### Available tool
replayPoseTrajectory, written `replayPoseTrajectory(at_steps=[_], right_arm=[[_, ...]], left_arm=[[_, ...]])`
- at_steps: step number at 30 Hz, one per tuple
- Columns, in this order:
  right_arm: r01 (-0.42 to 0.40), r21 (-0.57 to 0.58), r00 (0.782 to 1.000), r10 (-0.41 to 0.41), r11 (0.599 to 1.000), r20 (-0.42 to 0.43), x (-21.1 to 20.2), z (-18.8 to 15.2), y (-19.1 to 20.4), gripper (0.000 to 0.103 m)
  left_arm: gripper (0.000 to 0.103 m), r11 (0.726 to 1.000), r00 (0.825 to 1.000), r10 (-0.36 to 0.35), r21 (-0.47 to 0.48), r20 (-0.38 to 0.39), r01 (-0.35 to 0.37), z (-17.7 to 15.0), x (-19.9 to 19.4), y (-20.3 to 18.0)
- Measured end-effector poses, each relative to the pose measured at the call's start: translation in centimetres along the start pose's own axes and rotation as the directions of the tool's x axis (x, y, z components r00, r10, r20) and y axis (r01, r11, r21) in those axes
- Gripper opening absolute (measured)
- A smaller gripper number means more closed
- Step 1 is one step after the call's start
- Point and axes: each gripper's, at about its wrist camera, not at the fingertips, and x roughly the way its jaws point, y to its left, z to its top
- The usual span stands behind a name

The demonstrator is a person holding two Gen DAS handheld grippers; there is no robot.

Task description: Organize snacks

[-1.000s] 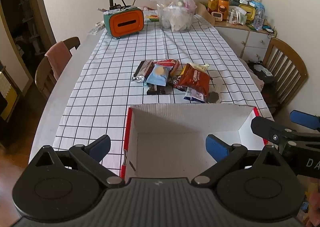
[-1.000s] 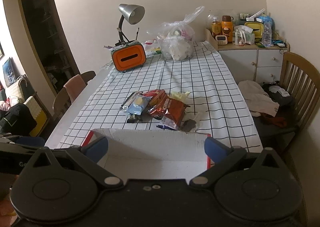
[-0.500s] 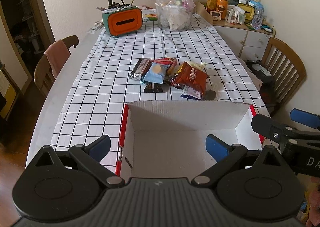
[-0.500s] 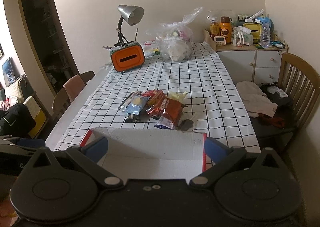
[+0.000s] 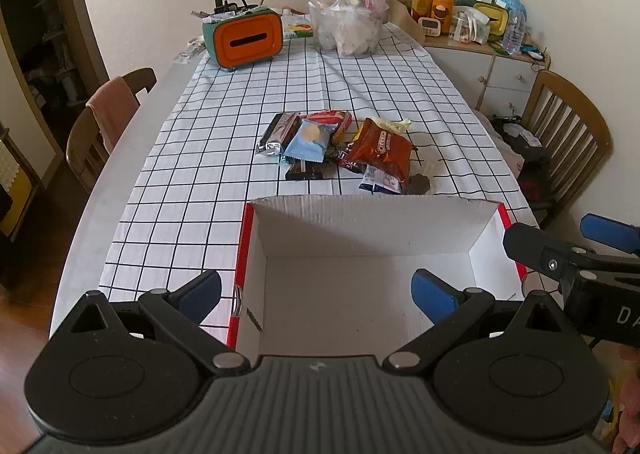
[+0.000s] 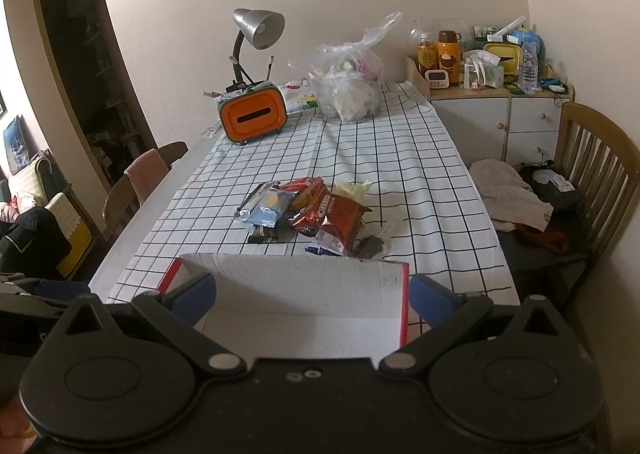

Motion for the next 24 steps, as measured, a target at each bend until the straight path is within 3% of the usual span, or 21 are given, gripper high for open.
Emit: replayPoseTrajectory(at_steps=[24], right_arm=[[-0.014, -0.022, 1.000, 0.014, 1.000, 0.004, -0.03, 0.25, -0.15, 0.103]], left_arm=[[0.102, 1.000, 1.000, 0.006, -0.001, -0.005, -0.006, 0.31, 0.06, 0.37]])
